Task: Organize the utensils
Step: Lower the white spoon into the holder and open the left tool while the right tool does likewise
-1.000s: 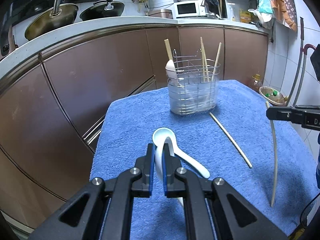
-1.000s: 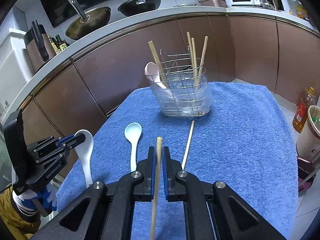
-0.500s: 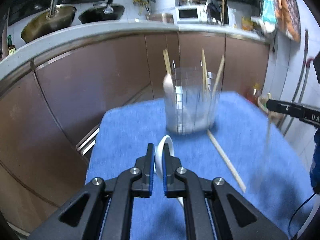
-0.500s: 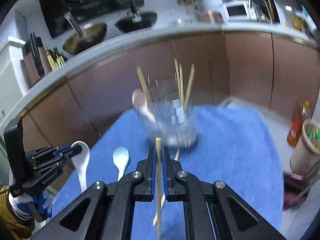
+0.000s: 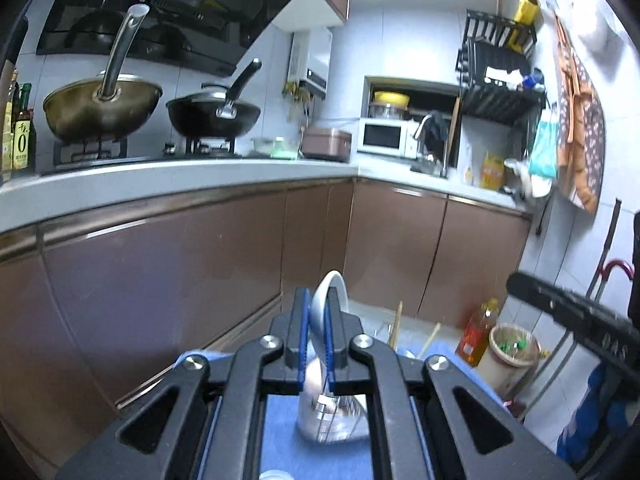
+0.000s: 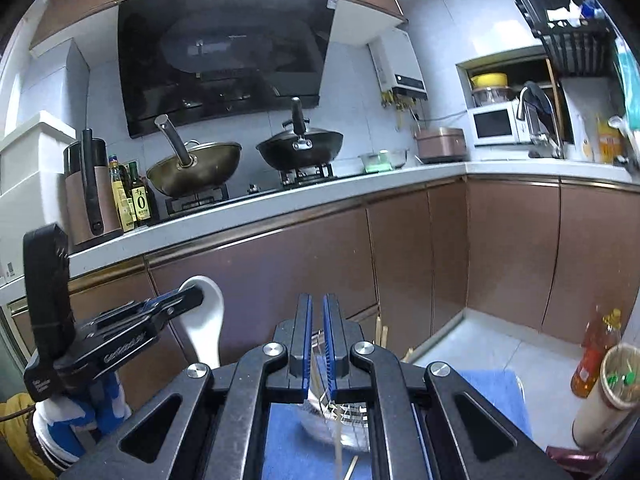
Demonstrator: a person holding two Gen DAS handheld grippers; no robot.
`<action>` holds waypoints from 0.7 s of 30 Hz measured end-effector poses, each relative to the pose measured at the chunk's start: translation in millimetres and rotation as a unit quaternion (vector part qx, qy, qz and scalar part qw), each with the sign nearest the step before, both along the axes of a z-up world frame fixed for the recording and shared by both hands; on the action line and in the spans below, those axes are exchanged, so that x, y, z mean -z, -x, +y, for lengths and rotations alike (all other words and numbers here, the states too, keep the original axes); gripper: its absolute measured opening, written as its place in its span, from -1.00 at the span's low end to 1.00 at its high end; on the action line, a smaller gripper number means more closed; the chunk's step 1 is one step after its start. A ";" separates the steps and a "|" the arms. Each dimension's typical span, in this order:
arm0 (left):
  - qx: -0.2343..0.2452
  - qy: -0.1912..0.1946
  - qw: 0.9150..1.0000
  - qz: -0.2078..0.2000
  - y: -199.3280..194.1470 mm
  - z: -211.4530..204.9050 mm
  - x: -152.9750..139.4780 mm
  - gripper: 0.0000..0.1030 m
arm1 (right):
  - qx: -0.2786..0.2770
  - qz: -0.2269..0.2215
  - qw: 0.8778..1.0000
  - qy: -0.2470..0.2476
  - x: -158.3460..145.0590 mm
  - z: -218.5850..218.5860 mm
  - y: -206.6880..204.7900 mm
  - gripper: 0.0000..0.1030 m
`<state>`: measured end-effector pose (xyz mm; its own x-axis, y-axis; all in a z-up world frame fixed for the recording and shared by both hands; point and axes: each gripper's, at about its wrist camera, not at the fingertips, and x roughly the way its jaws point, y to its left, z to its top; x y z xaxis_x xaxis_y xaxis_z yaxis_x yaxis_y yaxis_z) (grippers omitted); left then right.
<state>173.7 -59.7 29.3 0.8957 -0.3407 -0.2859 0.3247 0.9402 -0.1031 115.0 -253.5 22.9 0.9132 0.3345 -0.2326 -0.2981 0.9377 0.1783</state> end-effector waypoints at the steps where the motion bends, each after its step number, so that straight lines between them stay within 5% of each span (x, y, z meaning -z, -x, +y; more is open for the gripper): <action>1: 0.001 0.003 1.000 -0.006 -3.5 -2.1 -2.4 -0.88 | -0.001 -0.003 1.000 0.000 -1.5 0.5 -1.9 -0.88; 6: -0.002 -0.003 1.000 -0.015 -20.3 -17.5 -1.8 -0.88 | -0.010 0.009 1.000 0.005 9.9 -0.1 -7.1 -0.88; 14: -0.001 -0.015 1.000 -0.007 -27.1 -30.0 14.4 -0.88 | -0.011 0.137 0.990 -0.022 100.9 -15.5 -40.5 -0.77; 21: -0.012 -0.011 1.000 -0.003 -37.2 -29.0 22.4 -0.88 | -0.018 0.152 0.988 -0.002 113.4 -3.0 -63.5 -0.65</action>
<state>210.9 -88.7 6.9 0.9051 -0.3136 -0.2872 0.3032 0.9495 -0.0810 178.4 -256.5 -90.5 0.7888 0.3671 -0.4931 -0.2635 0.9266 0.2682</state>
